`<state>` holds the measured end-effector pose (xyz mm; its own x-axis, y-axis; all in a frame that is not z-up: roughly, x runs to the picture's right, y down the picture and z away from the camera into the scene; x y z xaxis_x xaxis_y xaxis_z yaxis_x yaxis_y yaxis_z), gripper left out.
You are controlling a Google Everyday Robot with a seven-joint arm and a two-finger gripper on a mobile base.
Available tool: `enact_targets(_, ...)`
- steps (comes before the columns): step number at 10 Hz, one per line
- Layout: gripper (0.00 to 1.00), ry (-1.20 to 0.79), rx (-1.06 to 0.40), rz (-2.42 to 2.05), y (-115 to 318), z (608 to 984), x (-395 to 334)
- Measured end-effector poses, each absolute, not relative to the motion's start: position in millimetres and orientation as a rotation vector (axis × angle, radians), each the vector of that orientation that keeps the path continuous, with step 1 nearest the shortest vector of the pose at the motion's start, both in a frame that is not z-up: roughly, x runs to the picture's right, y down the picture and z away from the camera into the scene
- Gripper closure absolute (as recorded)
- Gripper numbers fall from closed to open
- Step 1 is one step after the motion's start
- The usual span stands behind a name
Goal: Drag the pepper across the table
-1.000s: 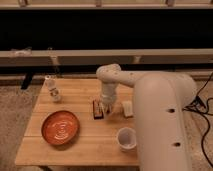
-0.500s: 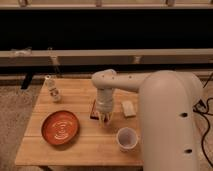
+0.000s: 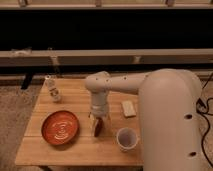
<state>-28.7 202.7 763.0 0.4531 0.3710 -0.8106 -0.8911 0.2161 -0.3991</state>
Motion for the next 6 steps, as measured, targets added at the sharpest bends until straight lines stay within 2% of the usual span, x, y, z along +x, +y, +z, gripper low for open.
enact_targets(3, 0.22, 0.583, -0.929, 0.955, 174, 756, -32)
enact_targets(6, 0.22, 0.575, -0.92, 0.955, 170, 757, -33)
